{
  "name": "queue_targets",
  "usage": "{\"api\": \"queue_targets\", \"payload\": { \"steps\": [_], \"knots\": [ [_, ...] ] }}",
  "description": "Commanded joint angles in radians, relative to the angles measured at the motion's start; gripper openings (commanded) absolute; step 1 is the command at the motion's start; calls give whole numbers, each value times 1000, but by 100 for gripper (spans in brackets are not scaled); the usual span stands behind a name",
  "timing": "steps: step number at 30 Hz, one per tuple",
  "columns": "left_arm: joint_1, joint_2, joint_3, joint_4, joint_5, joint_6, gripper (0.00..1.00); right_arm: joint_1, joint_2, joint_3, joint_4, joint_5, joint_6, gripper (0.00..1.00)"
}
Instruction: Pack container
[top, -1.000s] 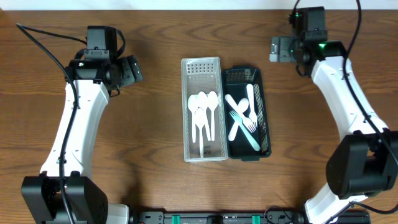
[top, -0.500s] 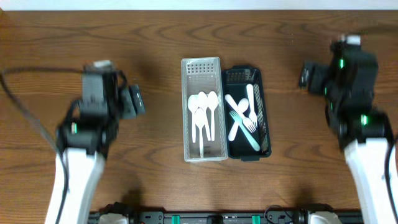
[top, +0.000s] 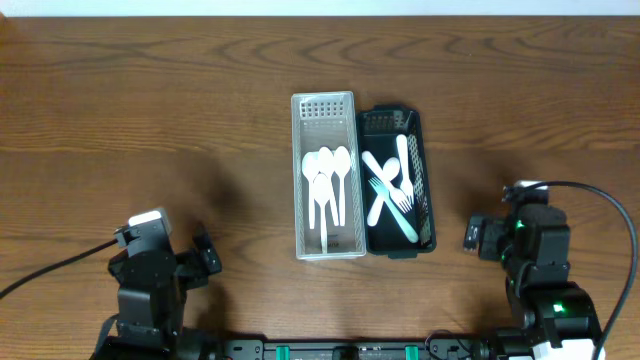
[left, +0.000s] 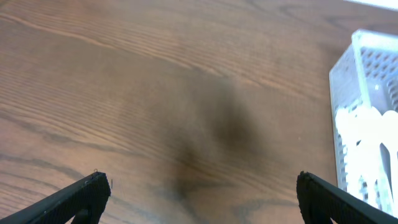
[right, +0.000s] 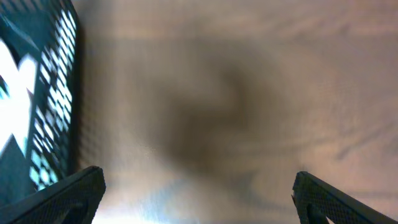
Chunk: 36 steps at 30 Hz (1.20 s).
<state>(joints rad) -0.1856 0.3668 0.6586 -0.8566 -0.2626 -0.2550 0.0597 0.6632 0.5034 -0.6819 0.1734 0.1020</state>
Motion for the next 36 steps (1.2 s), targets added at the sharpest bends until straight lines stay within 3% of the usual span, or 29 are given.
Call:
{"api": "queue_targets", "payload": {
  "steps": [1, 7, 16, 28, 32, 36],
  "knots": [
    [-4, -10, -11, -3, -27, -8, 98, 8, 3, -27, -45, 7, 13, 99],
    [-4, -7, -11, -3, -27, -8, 98, 8, 6, -30, -150, 6, 13, 99],
    [-4, -7, -11, -3, -27, -8, 98, 4, -29, -30, -153, 6, 13, 99],
    [-4, -6, -11, -3, -27, -8, 98, 14, -512, -39, -198, -14, 15, 99],
    [-4, -7, -11, -3, -27, -8, 98, 13, -663, -113, -122, -39, 13, 99],
    [-4, -7, -11, -3, -27, -8, 98, 28, -647, -243, 177, -58, -4, 99]
  ]
}}
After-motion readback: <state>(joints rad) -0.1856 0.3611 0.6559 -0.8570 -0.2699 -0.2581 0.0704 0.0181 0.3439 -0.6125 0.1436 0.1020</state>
